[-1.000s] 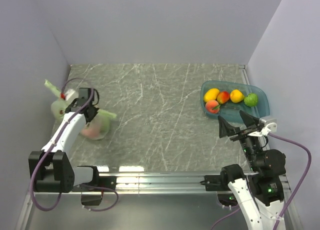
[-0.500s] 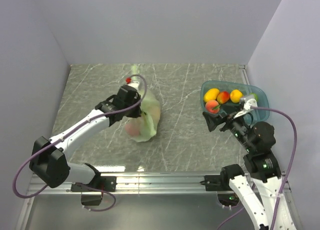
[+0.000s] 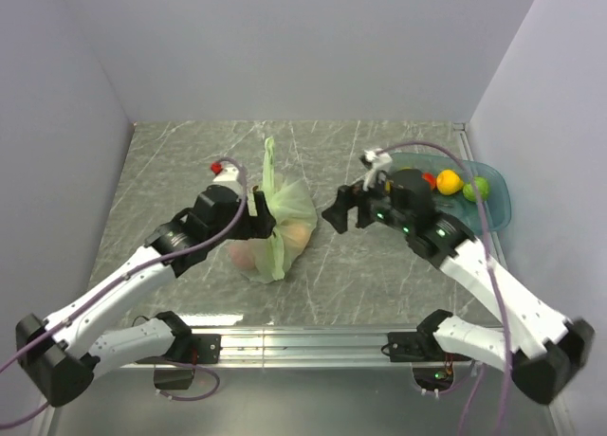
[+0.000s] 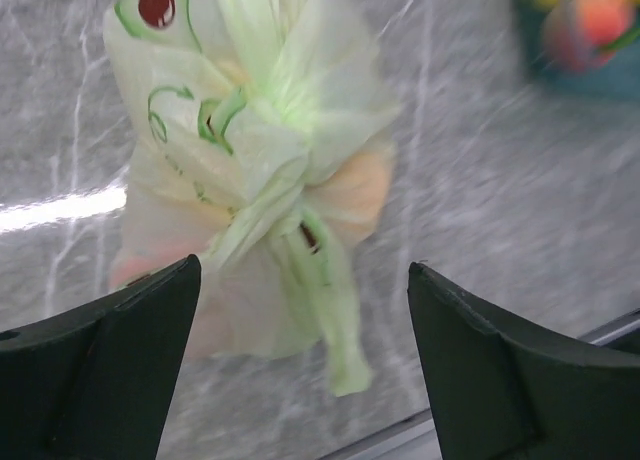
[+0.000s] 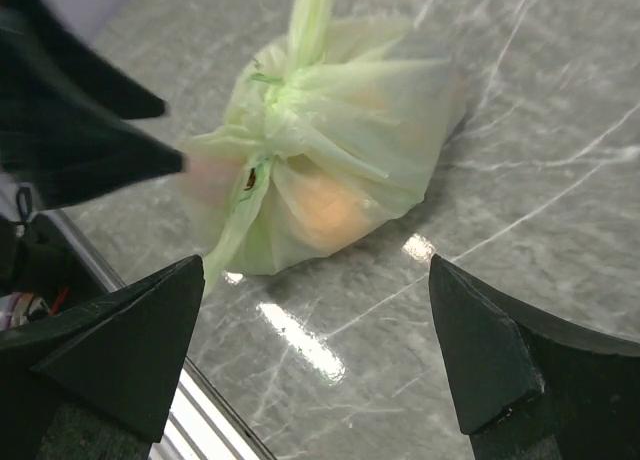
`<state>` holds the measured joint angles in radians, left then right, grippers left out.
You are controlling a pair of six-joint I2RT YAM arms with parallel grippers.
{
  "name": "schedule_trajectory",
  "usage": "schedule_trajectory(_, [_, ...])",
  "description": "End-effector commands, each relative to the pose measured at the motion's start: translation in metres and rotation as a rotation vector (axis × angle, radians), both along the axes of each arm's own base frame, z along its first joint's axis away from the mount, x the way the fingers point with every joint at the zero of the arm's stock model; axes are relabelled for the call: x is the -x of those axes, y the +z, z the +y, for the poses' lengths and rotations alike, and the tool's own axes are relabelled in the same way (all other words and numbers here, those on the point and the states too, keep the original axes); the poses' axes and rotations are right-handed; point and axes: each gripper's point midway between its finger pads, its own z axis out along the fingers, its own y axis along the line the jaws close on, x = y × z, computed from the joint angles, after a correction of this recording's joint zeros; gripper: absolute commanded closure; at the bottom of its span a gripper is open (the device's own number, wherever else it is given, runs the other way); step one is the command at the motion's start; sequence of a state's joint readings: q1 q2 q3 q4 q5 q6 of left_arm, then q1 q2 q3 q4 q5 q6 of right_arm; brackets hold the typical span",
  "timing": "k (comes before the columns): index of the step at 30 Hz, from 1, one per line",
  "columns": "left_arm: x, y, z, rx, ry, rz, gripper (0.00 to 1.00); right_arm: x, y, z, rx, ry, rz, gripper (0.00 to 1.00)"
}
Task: Untie the knot of the plastic bag and take out the fruit
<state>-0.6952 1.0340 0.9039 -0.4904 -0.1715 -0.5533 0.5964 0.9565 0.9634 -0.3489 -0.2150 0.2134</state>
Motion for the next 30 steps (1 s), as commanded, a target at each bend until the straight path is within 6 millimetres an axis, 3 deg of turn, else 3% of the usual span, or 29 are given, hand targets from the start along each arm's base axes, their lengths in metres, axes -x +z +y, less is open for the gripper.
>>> schedule_trajectory(1, [-0.007,0.023,-0.005,0.193,0.145,-0.003,0.10,-0.040,0.000,0.023,0.000,-0.089,0.042,0.00])
schedule_trajectory(3, [-0.010,0.020,-0.008,0.229,0.187,0.025,0.10,-0.055,-0.006,0.033,0.012,-0.095,0.068,0.00])
schedule_trajectory(7, [-0.029,-0.006,-0.002,0.214,0.300,0.103,0.19,-0.088,-0.027,0.068,0.012,-0.078,0.152,0.08])
schedule_trajectory(11, [-0.046,-0.017,0.001,0.199,0.354,0.117,0.24,-0.102,-0.048,0.098,-0.018,-0.037,0.227,0.11])
schedule_trajectory(15, [-0.055,-0.042,0.006,0.204,0.381,0.169,0.35,-0.109,-0.074,0.120,-0.015,-0.018,0.284,0.12])
schedule_trajectory(17, [-0.058,-0.056,0.006,0.205,0.383,0.189,0.51,-0.108,-0.089,0.132,-0.014,0.008,0.311,0.12])
schedule_trajectory(19, [-0.060,-0.062,0.003,0.208,0.363,0.196,0.76,-0.104,-0.107,0.145,-0.005,0.028,0.337,0.14])
schedule_trajectory(22, [-0.058,-0.069,0.000,0.201,0.337,0.205,0.99,-0.096,-0.129,0.157,0.012,0.063,0.376,0.26])
schedule_trajectory(25, [-0.055,-0.070,0.008,0.160,0.337,0.189,0.99,-0.093,-0.140,0.157,0.018,0.064,0.391,0.67])
schedule_trajectory(26, [-0.055,-0.069,0.013,0.146,0.348,0.178,0.99,-0.096,-0.140,0.152,0.024,0.042,0.380,0.92])
schedule_trajectory(27, [-0.055,-0.069,0.019,0.122,0.355,0.165,0.99,-0.102,-0.139,0.143,0.040,0.001,0.356,1.00])
schedule_trajectory(30, [-0.055,-0.071,0.057,0.062,0.447,0.142,0.99,-0.114,-0.129,0.099,0.038,-0.123,0.313,1.00])
